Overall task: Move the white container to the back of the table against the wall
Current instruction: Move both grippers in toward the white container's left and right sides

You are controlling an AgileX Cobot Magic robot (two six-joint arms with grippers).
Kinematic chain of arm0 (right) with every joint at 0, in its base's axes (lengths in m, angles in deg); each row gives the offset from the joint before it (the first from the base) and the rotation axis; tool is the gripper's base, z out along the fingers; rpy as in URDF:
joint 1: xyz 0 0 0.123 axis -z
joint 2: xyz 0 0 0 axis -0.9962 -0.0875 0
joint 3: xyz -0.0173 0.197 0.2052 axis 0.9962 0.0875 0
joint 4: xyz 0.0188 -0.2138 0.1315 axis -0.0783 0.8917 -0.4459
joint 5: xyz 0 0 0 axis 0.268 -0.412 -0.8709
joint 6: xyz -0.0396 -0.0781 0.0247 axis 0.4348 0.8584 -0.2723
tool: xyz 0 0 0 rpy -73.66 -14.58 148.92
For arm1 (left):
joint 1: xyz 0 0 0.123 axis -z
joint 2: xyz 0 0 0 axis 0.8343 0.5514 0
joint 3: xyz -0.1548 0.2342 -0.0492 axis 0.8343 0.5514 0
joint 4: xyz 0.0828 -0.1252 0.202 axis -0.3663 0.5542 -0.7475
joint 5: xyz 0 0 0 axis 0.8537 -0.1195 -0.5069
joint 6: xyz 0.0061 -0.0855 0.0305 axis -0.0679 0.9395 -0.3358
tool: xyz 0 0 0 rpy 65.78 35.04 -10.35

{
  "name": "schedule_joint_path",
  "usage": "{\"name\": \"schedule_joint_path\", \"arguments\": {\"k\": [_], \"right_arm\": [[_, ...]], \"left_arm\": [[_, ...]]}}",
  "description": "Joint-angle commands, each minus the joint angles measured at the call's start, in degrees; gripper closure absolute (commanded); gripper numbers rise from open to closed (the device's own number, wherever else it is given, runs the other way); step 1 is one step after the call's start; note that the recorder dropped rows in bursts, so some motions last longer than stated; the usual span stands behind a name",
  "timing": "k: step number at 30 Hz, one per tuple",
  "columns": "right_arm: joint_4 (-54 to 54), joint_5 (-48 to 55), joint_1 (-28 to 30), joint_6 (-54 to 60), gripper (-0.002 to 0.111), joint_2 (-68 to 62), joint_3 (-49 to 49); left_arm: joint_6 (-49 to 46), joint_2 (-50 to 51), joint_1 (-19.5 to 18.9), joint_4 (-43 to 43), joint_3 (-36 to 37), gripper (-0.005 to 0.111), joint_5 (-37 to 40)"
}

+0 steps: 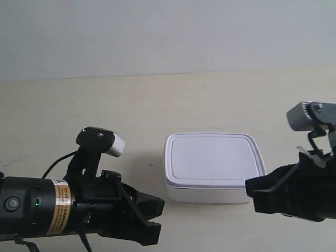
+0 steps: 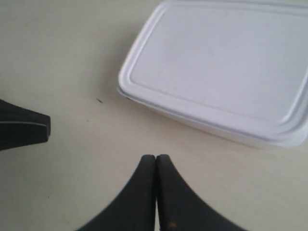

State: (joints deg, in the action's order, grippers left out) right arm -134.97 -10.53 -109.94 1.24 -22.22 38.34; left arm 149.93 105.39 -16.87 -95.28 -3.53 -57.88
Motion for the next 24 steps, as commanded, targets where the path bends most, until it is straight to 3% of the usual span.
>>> {"name": "schedule_joint_path", "arguments": {"k": [1, 24], "right_arm": [[6.52, -3.63, -2.38, -6.98, 0.108, -5.63, -0.32], [8.18, -19.75, -3.07, -8.4, 0.108, -25.31, -3.04]], "left_arm": [[-0.23, 3.46, 0.28, 0.75, -1.68, 0.107, 0.46], [1.88, 18.0, 0.42, 1.22, -12.82, 0.107, -1.46]]}}
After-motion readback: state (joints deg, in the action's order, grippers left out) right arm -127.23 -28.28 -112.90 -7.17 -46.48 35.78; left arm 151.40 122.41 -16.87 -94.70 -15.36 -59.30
